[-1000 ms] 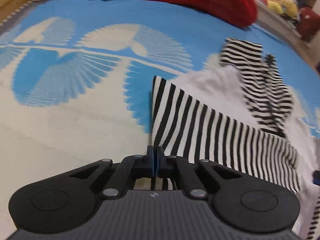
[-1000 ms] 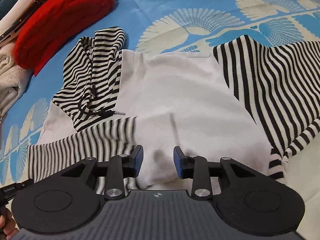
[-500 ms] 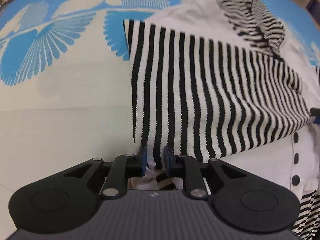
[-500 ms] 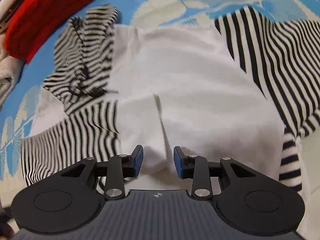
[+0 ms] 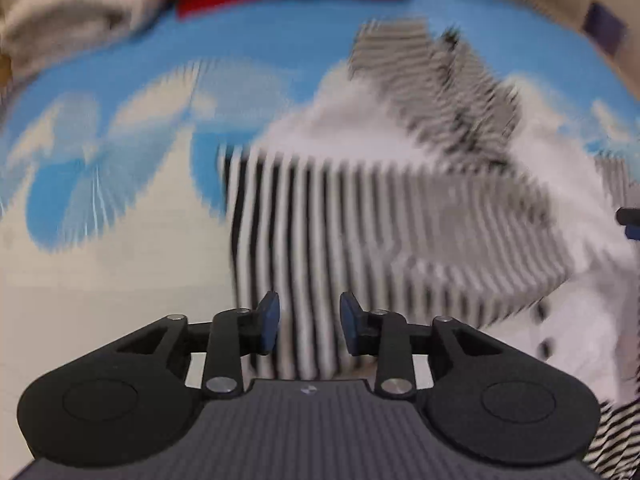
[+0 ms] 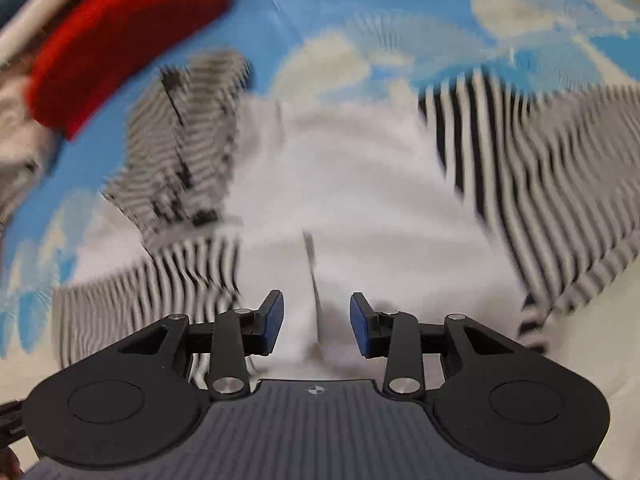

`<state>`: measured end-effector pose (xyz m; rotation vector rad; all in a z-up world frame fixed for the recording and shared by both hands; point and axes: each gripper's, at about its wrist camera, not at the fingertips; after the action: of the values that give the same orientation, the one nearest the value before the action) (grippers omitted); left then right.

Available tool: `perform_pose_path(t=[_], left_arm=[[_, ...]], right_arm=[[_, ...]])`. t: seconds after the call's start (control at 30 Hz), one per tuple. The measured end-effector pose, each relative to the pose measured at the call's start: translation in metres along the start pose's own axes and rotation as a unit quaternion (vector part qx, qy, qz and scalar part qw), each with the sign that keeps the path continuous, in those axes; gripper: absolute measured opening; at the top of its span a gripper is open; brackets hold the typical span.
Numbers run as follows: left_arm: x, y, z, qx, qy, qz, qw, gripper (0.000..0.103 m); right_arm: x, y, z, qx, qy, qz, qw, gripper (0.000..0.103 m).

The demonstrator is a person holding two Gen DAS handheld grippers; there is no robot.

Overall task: Fold small clothes
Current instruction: 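Grasp the other striped sleeve cuff with the right gripper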

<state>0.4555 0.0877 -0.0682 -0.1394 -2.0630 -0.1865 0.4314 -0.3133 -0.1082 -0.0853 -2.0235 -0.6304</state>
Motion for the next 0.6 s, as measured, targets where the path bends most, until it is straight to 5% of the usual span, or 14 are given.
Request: perform_pose_path(t=[0.27, 0.43, 0.6], left_arm=[[0.066, -0.071, -0.025, -0.018, -0.150, 0.027, 0.9881, 0.040], [0.061, -0.117, -0.037, -0.034, -0.152, 0.052, 0.9864, 0.040], [0.047, -0.137, -0.040, -0.058, -0.142, 0.038, 0.9875, 0.040]], right_arm=[[0.054, -0.066, -0.033, -0.028, -0.082, 0.012, 0.996, 0.045], [0.074, -0.133, -0.053, -0.093, -0.106, 0.037, 0.989, 0.045], [0.098, -0.190, -0.069, -0.128, -0.143, 0.062, 0.979, 0.045]])
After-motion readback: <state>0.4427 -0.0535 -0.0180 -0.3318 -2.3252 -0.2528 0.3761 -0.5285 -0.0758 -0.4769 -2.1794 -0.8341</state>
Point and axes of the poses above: each gripper's, at about its wrist camera, not at the fingertips, and x roughly against the way its jaws point, y to its left, z to its underside, and after that the axes turned 3 degrees about -x, right-handed
